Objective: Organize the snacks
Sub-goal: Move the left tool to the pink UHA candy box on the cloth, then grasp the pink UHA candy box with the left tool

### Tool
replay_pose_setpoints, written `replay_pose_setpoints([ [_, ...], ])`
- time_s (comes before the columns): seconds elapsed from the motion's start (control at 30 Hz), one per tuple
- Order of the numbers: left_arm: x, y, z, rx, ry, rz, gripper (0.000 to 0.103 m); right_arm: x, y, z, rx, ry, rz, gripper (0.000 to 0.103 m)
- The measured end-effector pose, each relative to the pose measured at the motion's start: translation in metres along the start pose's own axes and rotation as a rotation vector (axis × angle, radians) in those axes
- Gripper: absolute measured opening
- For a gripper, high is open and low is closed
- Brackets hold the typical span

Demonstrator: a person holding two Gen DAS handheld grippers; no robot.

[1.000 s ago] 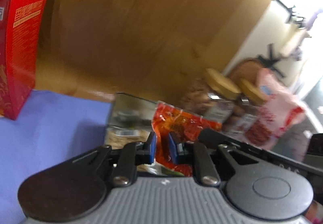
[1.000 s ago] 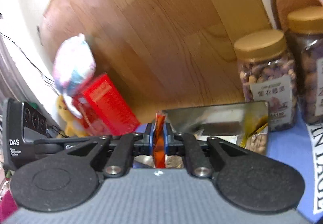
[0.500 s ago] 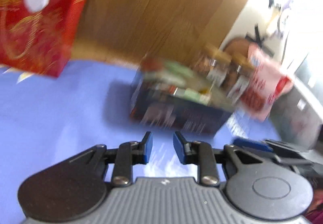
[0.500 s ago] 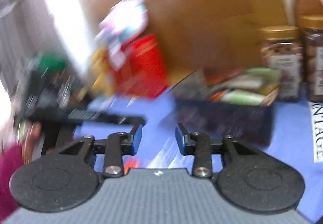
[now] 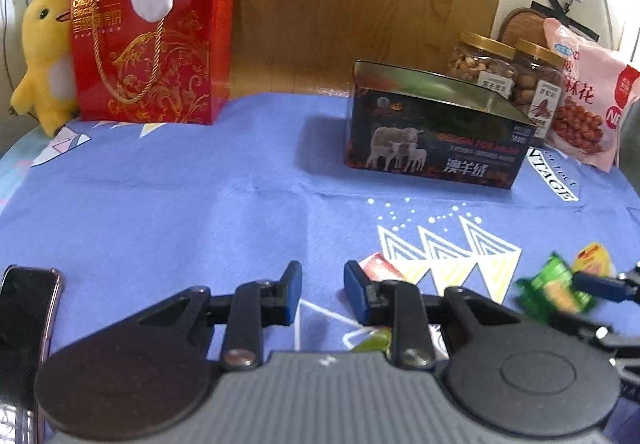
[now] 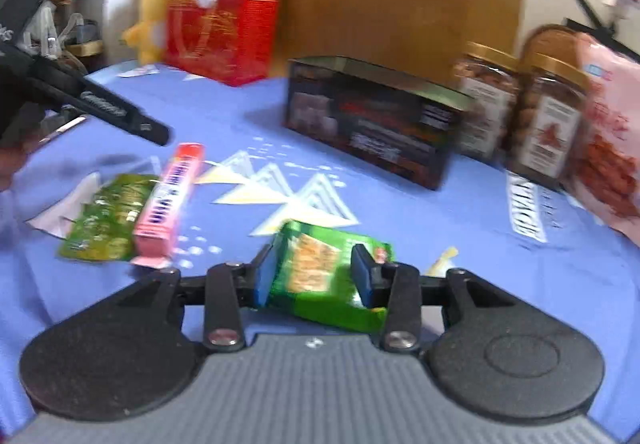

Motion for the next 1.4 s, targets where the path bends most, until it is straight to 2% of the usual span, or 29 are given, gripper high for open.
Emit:
replay_pose_setpoints([
  [0.17,-0.005,0.005,0.000,0.028,0.007,0.007,0.026,0.008,0.004,0.016,0.070,-0.087,-0.085,0.044],
  [0.23,-0.006,0.007,-0.001,0.040,0.007,0.007,0.026,0.012,0.015,0.018,0.129,-0.105,-0.100,0.044],
  [0.37,-0.007,0.012,-0.001,0.063,0.002,0.005,0.026,0.015,0.044,0.013,0.269,-0.075,-0.112,0.044],
  [0.5,-0.008,0.017,0.000,0.061,0.002,0.026,0.031,0.014,0.068,-0.004,0.309,-0.027,-0.072,0.043],
  [0.6,-0.008,0.021,0.002,0.057,0.001,0.036,0.032,0.014,0.063,-0.018,0.215,0.008,-0.036,0.028],
  [0.77,-0.002,0.022,0.000,0.033,-0.001,0.051,0.034,0.020,0.036,-0.004,0.092,-0.075,-0.046,0.030],
  [0.87,0.003,0.013,-0.005,-0.002,0.001,0.054,0.040,0.019,0.036,-0.002,0.120,-0.075,-0.039,0.030],
  [1.0,0.004,-0.001,-0.011,-0.037,0.009,0.031,0.042,0.010,0.047,-0.006,0.142,-0.042,0.001,0.030],
  [1.17,0.008,-0.011,-0.024,-0.058,0.018,0.002,0.052,0.002,0.044,-0.013,0.087,-0.015,0.012,0.033],
  [1.4,0.005,-0.021,-0.022,-0.095,0.018,-0.023,0.051,-0.007,0.035,-0.001,0.095,0.004,-0.039,0.033],
])
Point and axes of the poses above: each gripper's, at about its wrist camera, not at the fingertips, and z roughly against the way its jaws point, y to its left, x to its top, the point moved 8 cm from there along -z, roughly the way its jaws point, and after that the axes turned 2 degrees about z, right-handed, at the moved point
